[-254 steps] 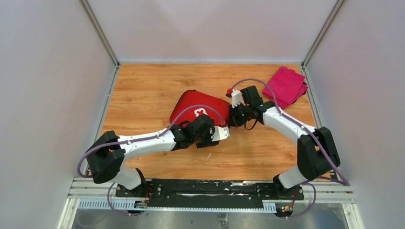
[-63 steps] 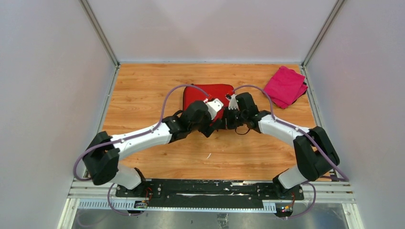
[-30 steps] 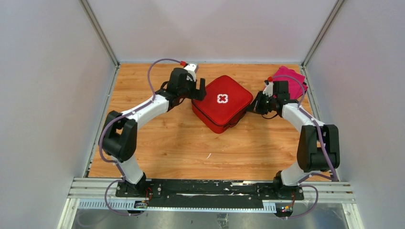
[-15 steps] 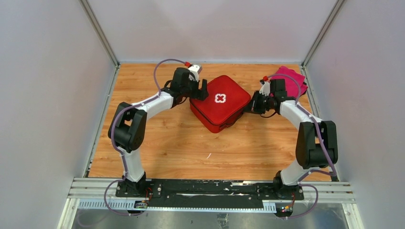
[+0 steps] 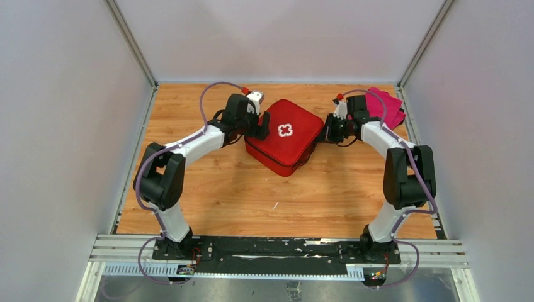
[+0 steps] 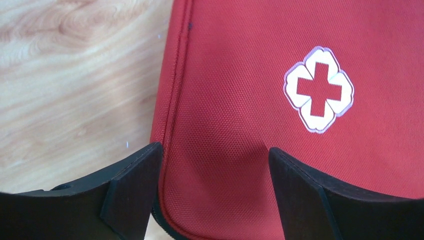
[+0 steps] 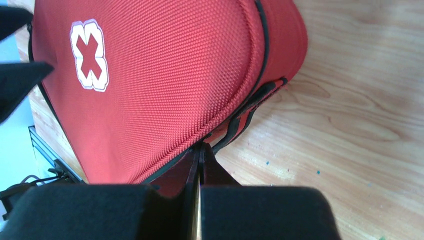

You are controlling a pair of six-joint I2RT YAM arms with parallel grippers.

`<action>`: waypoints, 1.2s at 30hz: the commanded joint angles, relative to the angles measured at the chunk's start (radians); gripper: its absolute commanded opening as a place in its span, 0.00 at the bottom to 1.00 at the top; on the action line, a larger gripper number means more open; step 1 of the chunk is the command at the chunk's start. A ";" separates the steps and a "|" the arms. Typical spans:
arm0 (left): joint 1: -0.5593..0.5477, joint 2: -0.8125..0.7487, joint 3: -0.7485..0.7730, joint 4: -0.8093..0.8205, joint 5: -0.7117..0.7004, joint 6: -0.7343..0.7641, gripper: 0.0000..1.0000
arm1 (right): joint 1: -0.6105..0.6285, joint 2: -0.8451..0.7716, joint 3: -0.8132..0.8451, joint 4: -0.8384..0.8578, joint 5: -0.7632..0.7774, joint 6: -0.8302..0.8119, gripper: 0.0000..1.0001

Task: Organize the medicine kit

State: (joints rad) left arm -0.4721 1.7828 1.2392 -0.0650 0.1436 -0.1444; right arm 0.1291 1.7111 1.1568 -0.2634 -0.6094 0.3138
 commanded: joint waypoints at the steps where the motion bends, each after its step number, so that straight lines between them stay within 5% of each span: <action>1: -0.039 -0.106 -0.073 -0.116 0.024 0.000 0.82 | 0.039 0.041 0.073 -0.011 -0.022 -0.040 0.00; 10: -0.152 -0.339 -0.279 -0.189 0.001 -0.007 0.81 | 0.086 0.133 0.189 -0.047 -0.084 -0.126 0.00; 20: -0.347 -0.526 -0.278 -0.272 -0.332 0.226 0.87 | 0.095 0.152 0.203 -0.084 -0.066 -0.172 0.00; 27: -0.537 -0.411 -0.259 -0.233 -0.428 0.476 0.87 | 0.099 0.147 0.196 -0.109 -0.053 -0.185 0.00; 36: -0.566 -0.277 -0.245 -0.239 -0.397 0.581 0.85 | 0.101 0.127 0.190 -0.153 -0.013 -0.213 0.00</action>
State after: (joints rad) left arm -1.0294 1.4620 0.9611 -0.2947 -0.2348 0.3702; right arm 0.2096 1.8526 1.3365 -0.3241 -0.6453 0.1329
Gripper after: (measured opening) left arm 0.858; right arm 0.008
